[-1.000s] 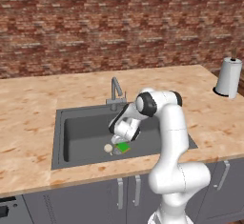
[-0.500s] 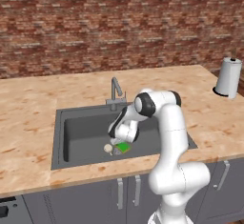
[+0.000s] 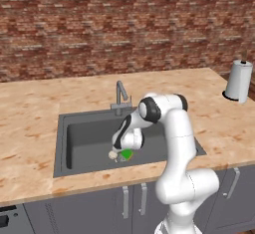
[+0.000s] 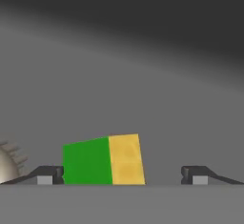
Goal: Pick up the sponge and dish brush from the sink, and place them back in the cabinet, and close the cabinet door.
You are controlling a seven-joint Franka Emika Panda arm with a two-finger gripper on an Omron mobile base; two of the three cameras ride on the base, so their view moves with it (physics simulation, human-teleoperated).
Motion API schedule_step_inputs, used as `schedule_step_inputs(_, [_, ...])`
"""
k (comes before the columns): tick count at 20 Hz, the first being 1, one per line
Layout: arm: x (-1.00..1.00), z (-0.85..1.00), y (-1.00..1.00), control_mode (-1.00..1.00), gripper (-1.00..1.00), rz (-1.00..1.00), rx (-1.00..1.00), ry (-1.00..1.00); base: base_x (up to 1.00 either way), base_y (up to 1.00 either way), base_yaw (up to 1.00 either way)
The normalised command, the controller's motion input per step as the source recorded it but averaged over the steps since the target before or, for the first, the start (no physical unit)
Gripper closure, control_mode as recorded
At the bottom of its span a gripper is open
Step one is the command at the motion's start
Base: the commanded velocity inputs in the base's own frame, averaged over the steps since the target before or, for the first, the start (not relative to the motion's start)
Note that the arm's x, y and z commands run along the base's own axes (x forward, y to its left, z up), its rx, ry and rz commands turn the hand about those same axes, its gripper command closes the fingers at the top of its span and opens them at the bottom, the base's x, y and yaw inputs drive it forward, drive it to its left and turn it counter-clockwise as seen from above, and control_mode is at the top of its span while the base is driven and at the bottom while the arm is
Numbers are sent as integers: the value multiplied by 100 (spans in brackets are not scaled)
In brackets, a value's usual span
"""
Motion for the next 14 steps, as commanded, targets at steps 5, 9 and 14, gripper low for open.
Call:
schedule_step_inputs(5, [-3, -18, 11, -100, -100, 0, -3, 1, 0, 0, 0])
schedule_step_inputs(9, [0, -27, 2, -100, -100, 0, -8, 0, 0, 0, 0])
schedule_step_inputs(14, [0, -31, 5, -100, -100, 0, -7, 0, 0, 0, 0])
